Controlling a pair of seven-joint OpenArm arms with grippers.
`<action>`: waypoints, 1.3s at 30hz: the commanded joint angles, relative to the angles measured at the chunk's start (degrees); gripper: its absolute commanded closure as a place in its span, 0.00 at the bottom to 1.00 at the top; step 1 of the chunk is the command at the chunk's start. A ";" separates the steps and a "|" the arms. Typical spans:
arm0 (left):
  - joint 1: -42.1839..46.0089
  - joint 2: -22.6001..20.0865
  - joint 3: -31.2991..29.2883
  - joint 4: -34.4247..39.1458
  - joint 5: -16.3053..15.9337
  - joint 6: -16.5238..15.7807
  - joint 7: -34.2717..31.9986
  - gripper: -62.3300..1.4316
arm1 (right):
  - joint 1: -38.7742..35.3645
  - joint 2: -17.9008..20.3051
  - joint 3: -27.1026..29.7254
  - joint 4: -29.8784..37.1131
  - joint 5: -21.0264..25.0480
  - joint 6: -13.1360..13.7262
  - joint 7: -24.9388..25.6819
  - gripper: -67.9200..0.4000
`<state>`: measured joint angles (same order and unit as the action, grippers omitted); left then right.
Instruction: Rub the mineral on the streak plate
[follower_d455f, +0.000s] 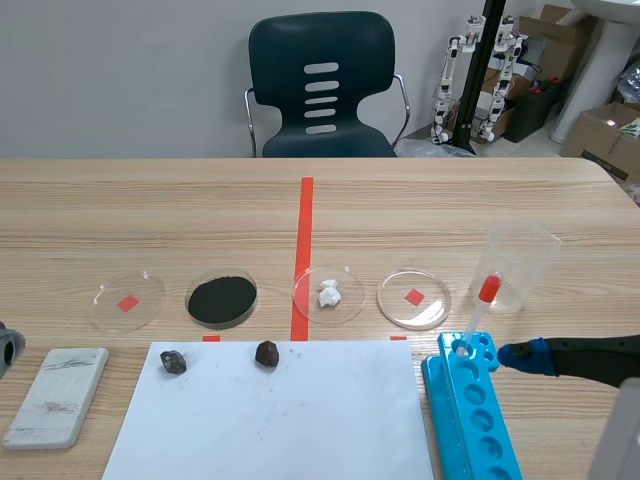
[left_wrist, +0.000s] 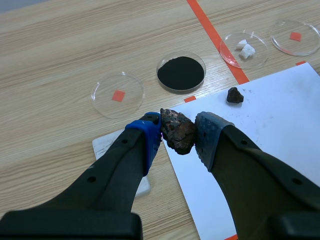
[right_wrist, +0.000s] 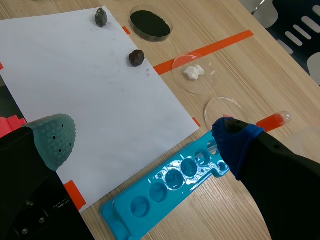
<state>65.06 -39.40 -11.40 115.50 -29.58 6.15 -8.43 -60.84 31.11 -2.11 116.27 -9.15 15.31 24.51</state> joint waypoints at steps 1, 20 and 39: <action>-0.37 0.31 0.44 0.76 0.22 0.02 -1.05 0.77 | 0.04 -0.02 0.20 1.53 0.57 -0.28 0.85 0.16; -0.46 0.31 0.44 0.76 0.22 0.02 -1.03 0.77 | 0.04 -0.02 0.20 1.53 0.57 -0.28 0.85 0.16; -4.42 0.48 1.25 0.70 0.13 -0.22 6.56 0.77 | 0.04 -0.02 0.20 1.53 0.57 -0.28 0.85 0.16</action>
<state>62.06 -39.38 -10.76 115.48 -29.58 6.11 -1.08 -60.84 31.11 -2.11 116.27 -9.15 15.31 24.51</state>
